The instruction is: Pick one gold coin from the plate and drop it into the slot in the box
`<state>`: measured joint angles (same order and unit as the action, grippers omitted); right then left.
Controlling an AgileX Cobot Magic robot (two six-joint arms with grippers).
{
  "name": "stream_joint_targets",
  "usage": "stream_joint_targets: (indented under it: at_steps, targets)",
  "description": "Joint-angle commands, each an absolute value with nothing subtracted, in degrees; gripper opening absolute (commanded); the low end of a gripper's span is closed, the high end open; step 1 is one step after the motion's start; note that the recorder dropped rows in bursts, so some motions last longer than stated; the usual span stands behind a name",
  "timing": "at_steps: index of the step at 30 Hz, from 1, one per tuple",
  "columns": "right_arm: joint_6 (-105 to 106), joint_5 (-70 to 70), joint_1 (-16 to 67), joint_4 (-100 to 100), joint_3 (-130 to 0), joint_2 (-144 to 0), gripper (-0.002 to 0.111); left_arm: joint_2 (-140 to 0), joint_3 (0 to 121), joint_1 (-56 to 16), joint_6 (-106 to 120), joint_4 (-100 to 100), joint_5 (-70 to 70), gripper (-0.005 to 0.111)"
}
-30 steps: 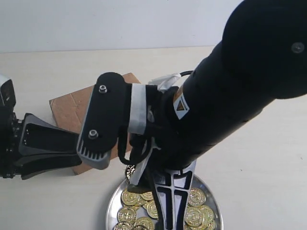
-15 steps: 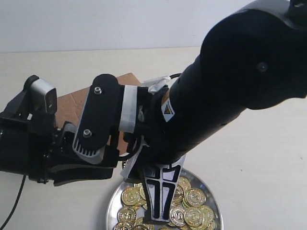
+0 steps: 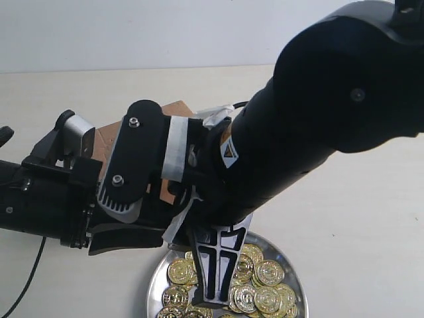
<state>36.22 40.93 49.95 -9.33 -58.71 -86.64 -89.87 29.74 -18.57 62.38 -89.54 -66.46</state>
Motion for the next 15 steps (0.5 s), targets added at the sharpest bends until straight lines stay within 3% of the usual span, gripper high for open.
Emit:
stream_joint_targets:
  at_steps: [1,15]
  targets:
    - [35.94,40.16,49.96,-8.96,-59.25,-86.65,0.026,-91.12,30.09,-18.93,64.04,-92.01,-66.45,0.054]
    - [35.83,40.16,49.96,-8.96,-59.25,-86.65,0.026,-92.69,30.09,-18.93,65.68,-94.09,-66.48,0.054]
